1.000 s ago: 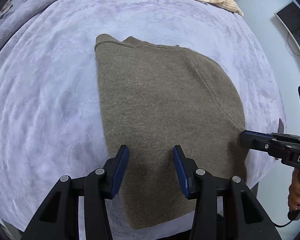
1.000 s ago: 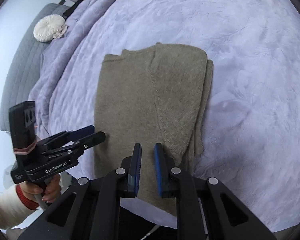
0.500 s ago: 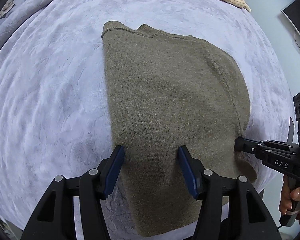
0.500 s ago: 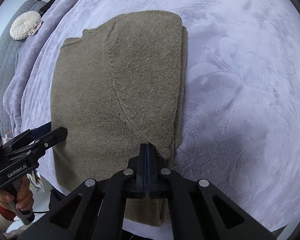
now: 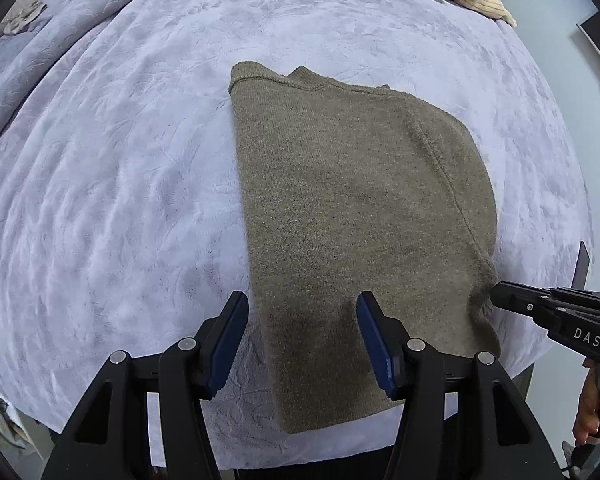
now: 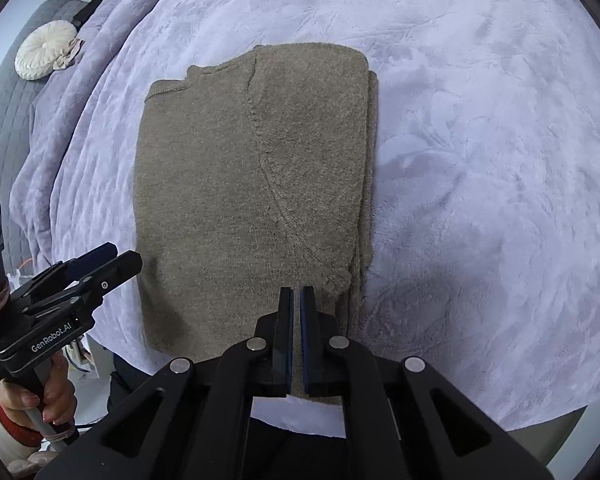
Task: Fold small clothes
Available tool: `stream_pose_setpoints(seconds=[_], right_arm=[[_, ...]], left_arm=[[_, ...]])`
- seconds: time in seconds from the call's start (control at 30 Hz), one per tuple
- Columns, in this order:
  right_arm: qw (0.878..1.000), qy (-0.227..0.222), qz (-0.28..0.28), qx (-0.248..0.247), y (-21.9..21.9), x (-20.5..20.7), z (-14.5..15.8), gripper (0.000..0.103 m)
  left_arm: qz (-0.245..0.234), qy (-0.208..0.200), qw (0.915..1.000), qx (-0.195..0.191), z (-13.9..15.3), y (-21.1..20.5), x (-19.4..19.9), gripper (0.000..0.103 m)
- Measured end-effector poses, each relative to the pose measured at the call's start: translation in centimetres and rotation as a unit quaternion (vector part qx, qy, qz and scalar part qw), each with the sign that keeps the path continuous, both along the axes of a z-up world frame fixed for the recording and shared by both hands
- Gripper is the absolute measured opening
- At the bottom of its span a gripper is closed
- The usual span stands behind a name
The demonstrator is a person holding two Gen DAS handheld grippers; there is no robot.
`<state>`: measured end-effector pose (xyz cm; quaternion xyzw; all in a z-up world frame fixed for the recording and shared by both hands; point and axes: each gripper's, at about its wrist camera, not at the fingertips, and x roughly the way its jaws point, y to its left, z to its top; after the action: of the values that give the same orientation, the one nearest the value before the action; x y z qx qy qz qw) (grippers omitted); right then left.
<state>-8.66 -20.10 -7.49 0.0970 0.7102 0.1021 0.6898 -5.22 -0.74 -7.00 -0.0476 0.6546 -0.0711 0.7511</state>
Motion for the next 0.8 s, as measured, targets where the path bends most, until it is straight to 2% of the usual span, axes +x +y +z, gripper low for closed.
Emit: stream_pose_setpoints(seconds=[0.33, 0.37, 0.43, 0.47, 0.5, 0.67, 0.73, 0.8], right_arm=[[1.000, -0.006, -0.008, -0.023, 0.8, 0.4, 2.2, 0.005], [1.000, -0.008, -0.005, -0.028, 0.9, 0.5, 2.4, 0.009], [0.999, -0.012, 0.001, -0.037, 1.4, 0.7, 2.8, 0.036], [0.999, -0.015, 0.003, -0.041, 1.6, 0.8, 3.1, 0.065], [0.999, -0.019, 0.003, -0.043, 1.7, 1.0, 3.2, 0.080], [0.997, -0.032, 0.005, -0.066, 2.5, 1.5, 3.8, 0.081], [0.996, -0.033, 0.004, -0.082, 2.6, 1.7, 3.8, 0.084], [0.995, -0.038, 0.000, -0.090, 2.5, 1.8, 4.0, 0.092]], left_arm=[[0.015, 0.000, 0.9999, 0.002, 2.0, 0.7, 0.4, 0.058], [0.017, -0.002, 0.9998, 0.003, 2.2, 0.7, 0.4, 0.060], [0.023, -0.007, 0.9997, 0.005, 2.5, 0.8, 0.4, 0.102], [0.024, -0.012, 0.9996, 0.010, 2.7, 0.8, 0.4, 0.103], [0.023, -0.016, 0.9995, 0.015, 2.9, 0.8, 0.5, 0.103], [0.021, -0.008, 0.9993, 0.029, 3.0, 0.8, 0.8, 0.103], [0.022, -0.007, 0.9991, 0.035, 3.1, 0.9, 0.8, 0.103], [0.022, -0.007, 0.9986, 0.048, 3.2, 0.8, 0.9, 0.103]])
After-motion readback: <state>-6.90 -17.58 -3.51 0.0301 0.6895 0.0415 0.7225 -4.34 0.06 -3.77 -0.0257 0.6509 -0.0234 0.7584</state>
